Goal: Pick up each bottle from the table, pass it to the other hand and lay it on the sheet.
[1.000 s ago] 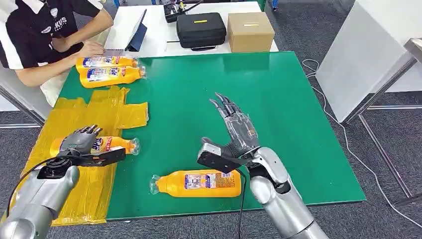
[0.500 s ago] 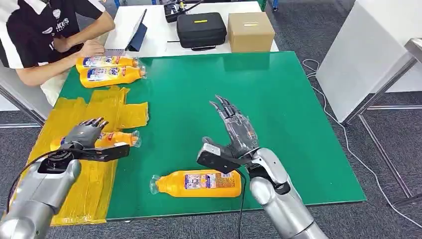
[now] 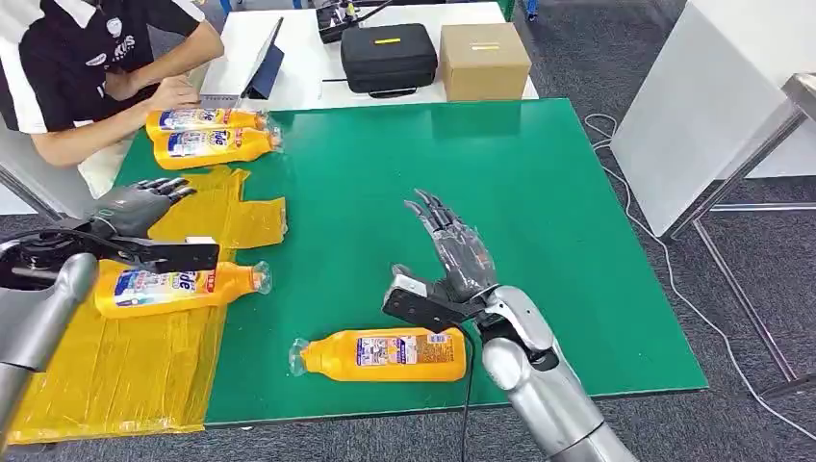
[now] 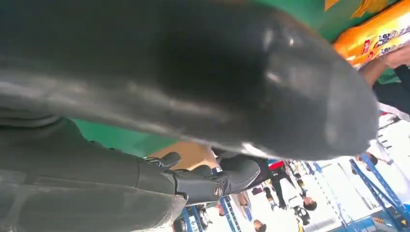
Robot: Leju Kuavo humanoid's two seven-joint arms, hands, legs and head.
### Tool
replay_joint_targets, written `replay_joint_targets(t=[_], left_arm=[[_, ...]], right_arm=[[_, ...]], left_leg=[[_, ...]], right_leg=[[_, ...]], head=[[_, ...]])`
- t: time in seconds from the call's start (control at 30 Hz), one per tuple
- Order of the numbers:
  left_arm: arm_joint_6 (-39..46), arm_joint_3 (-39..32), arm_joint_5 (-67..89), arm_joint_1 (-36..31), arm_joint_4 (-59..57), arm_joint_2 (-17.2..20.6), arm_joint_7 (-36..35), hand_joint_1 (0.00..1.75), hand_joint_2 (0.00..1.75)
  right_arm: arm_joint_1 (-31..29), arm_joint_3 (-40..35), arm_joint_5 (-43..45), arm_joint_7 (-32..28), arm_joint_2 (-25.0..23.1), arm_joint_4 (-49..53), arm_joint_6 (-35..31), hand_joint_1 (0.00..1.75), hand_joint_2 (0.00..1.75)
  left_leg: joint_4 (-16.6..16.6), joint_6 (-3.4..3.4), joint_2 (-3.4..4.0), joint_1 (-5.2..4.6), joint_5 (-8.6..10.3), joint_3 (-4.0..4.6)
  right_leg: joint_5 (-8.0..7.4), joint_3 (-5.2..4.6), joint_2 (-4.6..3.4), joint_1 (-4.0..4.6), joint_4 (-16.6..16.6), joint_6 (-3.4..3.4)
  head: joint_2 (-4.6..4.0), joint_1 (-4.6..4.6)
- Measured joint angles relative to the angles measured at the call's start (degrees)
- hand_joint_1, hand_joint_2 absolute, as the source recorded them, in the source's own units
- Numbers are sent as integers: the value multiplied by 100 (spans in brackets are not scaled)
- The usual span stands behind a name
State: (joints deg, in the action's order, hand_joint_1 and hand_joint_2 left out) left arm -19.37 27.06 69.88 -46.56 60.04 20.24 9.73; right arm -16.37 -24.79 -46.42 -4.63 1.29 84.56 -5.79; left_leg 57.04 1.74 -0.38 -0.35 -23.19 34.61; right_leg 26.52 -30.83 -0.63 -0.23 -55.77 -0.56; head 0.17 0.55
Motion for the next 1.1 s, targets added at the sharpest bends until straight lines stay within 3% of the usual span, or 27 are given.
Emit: replay_joint_targets(t=[0.27,0.3,0.53,0.57,0.73,0.93,1.1], left_arm=[[371,103,-1300,172,408,81,212,0,0],[400,103,-1333,214,439,74,210,0,0],[1148,-416,-2138,885,529,-346,54,0,0],[1292,-503,-2214,952,454,-420,46,0,175],[1736,-1006,-2842,1246,120,-772,315,0,175],[1983,-1721,-3611,1895,225,-1356,461,0,175],[2087,-2066,-3840,2163,231,-1592,501,0,175]], right_arm=[[80,-164,-140,157,105,-46,111,0,0],[96,-188,-171,171,122,-46,111,0,175],[390,-549,-330,201,365,315,624,0,175],[448,-614,-282,170,433,422,737,0,175],[629,-839,79,-13,846,840,1036,0,175],[849,-909,271,-66,1419,1338,999,0,175],[1014,-909,192,-15,1642,1648,951,0,175]], left_leg=[[0,0,0,-2,0,0],[0,0,0,-3,0,0],[0,1,-3,-5,-2,0],[0,1,-2,-5,-2,1],[0,1,0,-5,-2,0],[1,4,0,-11,-4,1],[1,4,0,-10,-5,1]], right_leg=[[0,1,1,-5,1,0],[0,0,0,-6,1,0],[0,-3,0,-10,3,-1],[0,-3,-1,-10,3,-1],[0,-2,0,-10,4,0],[0,-2,0,-15,6,-1],[0,-2,0,-13,6,-1]], head=[[0,-2],[0,-2],[0,-4],[0,-4],[0,-7],[0,-2],[0,-4]])
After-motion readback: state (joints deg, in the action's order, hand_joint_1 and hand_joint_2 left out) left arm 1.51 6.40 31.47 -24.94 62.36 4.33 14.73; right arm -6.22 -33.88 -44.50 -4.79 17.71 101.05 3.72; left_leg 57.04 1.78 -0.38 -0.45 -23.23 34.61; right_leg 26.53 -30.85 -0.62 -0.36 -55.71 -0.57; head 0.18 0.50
